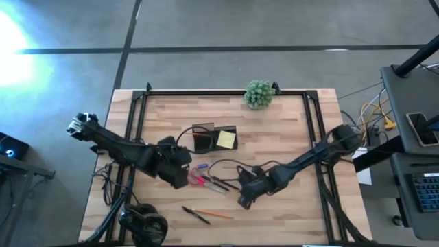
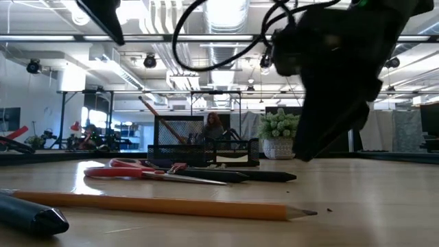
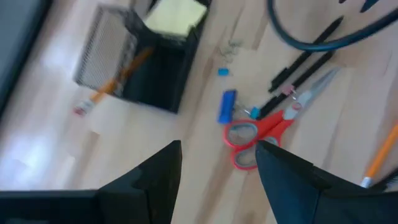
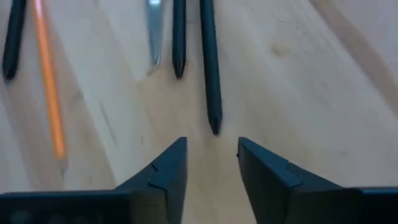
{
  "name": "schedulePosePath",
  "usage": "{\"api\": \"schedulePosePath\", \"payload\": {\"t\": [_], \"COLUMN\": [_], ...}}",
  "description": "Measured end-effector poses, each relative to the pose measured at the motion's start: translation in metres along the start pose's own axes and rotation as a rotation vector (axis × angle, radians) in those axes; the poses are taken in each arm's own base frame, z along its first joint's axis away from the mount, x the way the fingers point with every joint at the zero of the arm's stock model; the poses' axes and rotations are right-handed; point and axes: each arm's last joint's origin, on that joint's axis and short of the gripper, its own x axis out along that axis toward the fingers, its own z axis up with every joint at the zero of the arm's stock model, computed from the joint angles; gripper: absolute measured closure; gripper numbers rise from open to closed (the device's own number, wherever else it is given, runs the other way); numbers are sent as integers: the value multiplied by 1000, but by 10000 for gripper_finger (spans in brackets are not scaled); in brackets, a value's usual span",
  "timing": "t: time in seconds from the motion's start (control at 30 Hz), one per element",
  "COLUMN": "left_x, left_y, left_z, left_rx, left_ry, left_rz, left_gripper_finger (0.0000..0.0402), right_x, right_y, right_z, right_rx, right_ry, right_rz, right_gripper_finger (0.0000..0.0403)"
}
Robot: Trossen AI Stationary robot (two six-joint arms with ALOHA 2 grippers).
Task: Pick and place office supplies into organizer
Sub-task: Put the top black pen into the desk organizer
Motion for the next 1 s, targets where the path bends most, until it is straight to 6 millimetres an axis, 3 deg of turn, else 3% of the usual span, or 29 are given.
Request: {"api": "schedulePosePath", "payload": {"t": [0.13, 0.3, 0.5, 0.83, 1.0], "left_x": [4, -1, 1, 17, 36], "left_y": [-8, -16, -16, -20, -28], "left_z": [-11, -15, -19, -27, -27], "left_rx": [-50, -32, -17, -2, 75], "left_ry": [10, -37, -39, -55, -135], "left_rz": [-18, -25, -9, -1, -70], "left_gripper_finger": [215, 234, 250, 254, 254], "right_x": [15, 18, 19, 32, 33], "right_y": [7, 11, 18, 15, 13], "right_z": [2, 4, 6, 7, 9], "right_rx": [79, 12, -143, -135, -133], "right_ry": [-11, 21, 90, 109, 115], "right_rz": [-44, -165, -133, -136, -139], "right_gripper_finger": [339, 388, 394, 394, 394]}}
